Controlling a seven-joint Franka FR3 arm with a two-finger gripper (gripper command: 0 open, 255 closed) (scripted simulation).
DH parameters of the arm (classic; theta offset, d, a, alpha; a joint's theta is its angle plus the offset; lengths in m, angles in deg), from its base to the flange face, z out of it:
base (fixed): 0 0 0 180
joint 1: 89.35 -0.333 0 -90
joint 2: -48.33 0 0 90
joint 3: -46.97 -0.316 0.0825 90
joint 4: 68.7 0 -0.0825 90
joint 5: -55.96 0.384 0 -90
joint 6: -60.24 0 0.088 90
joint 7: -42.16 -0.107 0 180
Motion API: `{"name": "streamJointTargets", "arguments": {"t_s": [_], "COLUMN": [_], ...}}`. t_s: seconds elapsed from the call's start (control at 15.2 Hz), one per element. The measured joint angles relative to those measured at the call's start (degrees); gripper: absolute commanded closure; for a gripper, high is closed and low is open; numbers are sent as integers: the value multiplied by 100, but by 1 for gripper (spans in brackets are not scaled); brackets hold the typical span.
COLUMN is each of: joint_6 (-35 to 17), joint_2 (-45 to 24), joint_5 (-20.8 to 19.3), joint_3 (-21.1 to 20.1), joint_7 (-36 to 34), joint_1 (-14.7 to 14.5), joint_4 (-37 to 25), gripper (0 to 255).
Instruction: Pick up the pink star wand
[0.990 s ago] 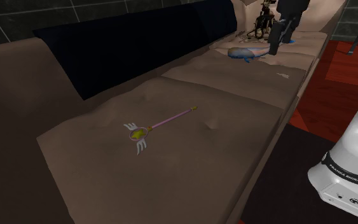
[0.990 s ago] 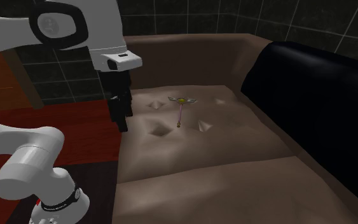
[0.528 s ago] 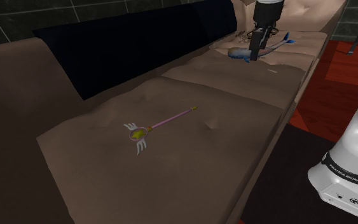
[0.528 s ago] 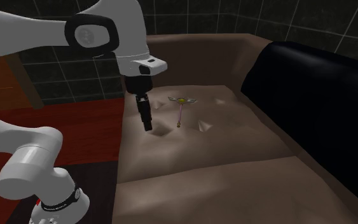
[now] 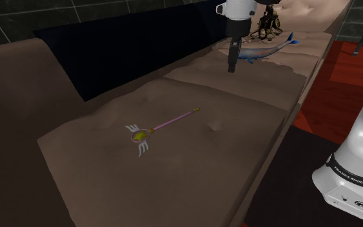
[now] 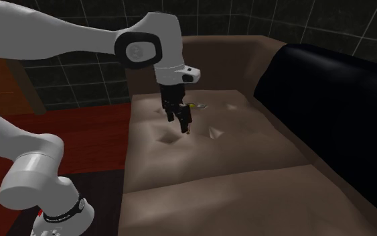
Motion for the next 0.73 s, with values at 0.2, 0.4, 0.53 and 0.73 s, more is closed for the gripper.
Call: {"name": "streamJointTargets", "arguments": {"t_s": [0.2,0.4,0.53,0.73], "joint_6": [-285,-448,-609,-683], "joint_2": [-566,-1101,-1387,-1816], "joint_5": [88,178,237,315], "joint_3": [-51,-114,-188,-300], "joint_7": [413,847,1100,1503], "joint_1": [-185,-351,-467,-624], "joint_4": [-271,-629,-734,-1070], "gripper": [0,0,0,0]}}
